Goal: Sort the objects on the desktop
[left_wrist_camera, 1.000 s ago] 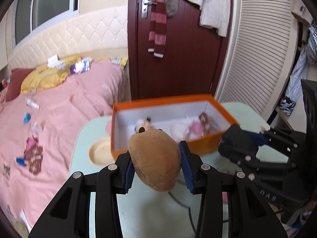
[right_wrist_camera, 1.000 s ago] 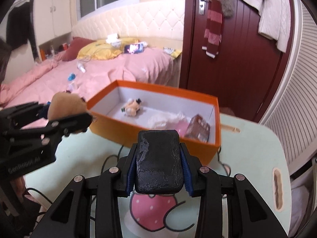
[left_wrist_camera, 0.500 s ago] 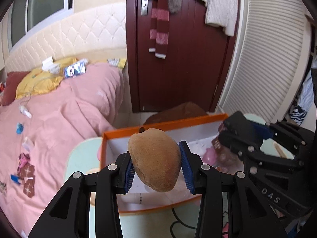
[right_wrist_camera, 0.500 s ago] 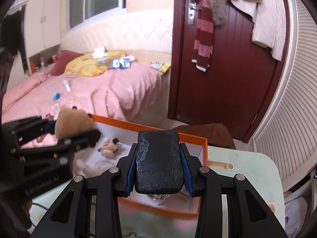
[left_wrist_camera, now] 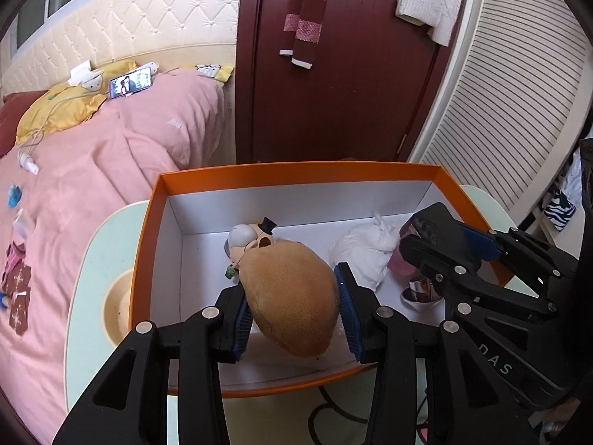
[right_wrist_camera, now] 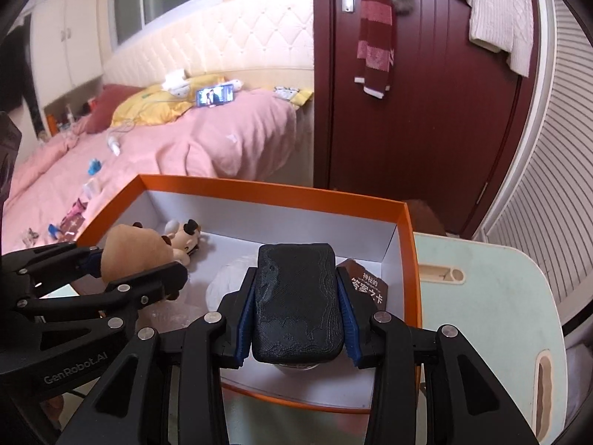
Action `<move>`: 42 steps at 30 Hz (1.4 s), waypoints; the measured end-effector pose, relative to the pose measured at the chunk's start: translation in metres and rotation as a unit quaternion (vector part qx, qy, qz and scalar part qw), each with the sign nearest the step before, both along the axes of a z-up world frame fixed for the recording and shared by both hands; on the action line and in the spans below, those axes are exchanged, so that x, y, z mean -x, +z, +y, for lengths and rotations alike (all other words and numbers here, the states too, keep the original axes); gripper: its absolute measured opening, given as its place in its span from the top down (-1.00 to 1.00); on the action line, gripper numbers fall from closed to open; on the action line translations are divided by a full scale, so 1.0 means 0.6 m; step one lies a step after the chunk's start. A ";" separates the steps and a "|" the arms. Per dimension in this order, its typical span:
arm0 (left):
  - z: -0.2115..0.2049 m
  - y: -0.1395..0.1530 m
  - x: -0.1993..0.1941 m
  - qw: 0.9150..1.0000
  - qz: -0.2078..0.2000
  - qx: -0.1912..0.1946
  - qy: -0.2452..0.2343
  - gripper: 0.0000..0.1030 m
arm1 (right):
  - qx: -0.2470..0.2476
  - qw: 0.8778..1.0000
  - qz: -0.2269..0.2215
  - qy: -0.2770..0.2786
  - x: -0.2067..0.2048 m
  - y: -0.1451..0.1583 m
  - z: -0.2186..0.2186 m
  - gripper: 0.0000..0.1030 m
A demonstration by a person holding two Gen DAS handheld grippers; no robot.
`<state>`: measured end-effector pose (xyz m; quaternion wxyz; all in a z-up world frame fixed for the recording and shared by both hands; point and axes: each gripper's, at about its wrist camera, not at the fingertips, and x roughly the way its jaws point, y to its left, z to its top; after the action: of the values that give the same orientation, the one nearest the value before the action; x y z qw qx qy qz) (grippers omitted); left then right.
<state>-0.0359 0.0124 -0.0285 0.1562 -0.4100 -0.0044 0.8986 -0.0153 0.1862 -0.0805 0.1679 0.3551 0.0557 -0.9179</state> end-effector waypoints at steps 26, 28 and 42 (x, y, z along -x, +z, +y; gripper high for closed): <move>-0.022 0.043 -0.040 0.993 0.105 0.005 0.045 -0.51 | 0.001 1.000 0.024 0.015 -0.013 0.021 0.008 0.01; -0.026 0.051 -0.046 0.992 0.119 0.004 0.052 -0.73 | 0.013 0.999 0.048 0.007 -0.021 0.038 0.020 -0.11; -0.088 0.065 -0.127 0.994 0.087 -0.014 0.065 -0.73 | 0.034 0.999 0.036 0.007 -0.096 0.057 0.057 -0.38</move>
<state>0.0403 -0.0405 0.0103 0.1025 -0.3268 -0.0299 0.9390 0.0423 0.2202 -0.0466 0.1844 0.3151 0.0335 -0.9304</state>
